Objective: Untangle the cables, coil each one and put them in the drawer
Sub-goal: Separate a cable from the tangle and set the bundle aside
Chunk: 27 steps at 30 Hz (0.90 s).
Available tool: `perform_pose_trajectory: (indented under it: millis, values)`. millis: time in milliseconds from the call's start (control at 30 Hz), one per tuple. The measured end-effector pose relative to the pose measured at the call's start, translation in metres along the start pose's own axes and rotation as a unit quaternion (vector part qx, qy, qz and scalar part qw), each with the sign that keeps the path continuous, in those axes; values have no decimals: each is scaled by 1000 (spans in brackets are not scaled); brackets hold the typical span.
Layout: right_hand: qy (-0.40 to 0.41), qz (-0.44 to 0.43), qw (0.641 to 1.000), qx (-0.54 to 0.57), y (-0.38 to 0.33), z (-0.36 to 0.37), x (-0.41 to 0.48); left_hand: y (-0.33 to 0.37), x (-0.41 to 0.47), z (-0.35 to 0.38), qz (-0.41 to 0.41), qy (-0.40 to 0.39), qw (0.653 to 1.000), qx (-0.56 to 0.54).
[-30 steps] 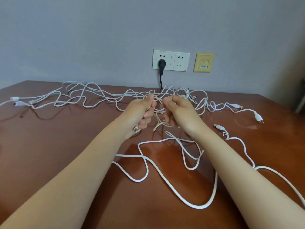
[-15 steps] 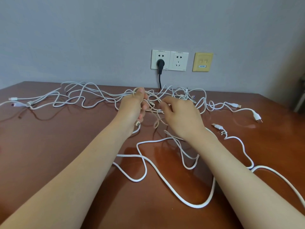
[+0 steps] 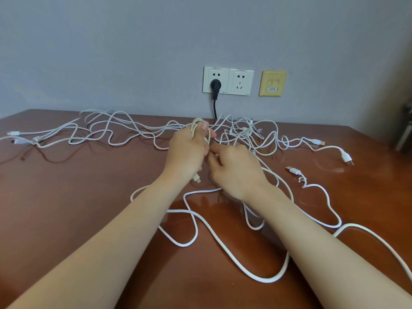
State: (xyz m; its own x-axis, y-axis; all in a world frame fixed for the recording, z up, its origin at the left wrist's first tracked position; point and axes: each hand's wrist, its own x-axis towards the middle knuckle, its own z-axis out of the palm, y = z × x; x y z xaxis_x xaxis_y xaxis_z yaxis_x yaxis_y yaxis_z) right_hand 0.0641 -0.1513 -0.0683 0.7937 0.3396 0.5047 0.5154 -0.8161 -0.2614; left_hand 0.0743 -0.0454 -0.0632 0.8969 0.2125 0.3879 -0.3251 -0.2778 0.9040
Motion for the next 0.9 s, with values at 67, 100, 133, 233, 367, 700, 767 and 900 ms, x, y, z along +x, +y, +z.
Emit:
perform_pose_trajectory:
  millis: [67, 100, 133, 233, 367, 700, 767, 900]
  values:
    - [-4, -9, 1000, -11, -1, -1, -1, -2, 1, -1, 29, 11, 999, 34]
    - [-6, -14, 1000, -17, -2, -1, -1, -3, 2, -1, 47, 13, 997, 52]
    - [-5, -18, 1000, -23, -2, -1, -1, -3, 2, -2, 61, 13, 995, 76]
    - [5, -21, 999, -31, -1, -1, -1, -5, 3, -7, 98, 7, 973, 209]
    - [18, -19, 999, -24, 2, 0, 0, -8, 7, -16, 85, 6, 965, 249]
    - [2, -28, 999, -34, 2, -1, -1, -6, 14, -21, -196, -20, 939, -281]
    - [-22, -27, 999, -28, 3, -1, -1, -3, 16, -23, -219, -10, 911, -350]
    - [-64, -64, 996, -5, 8, 0, 1, -1, 20, -31, -232, -26, 889, -395]
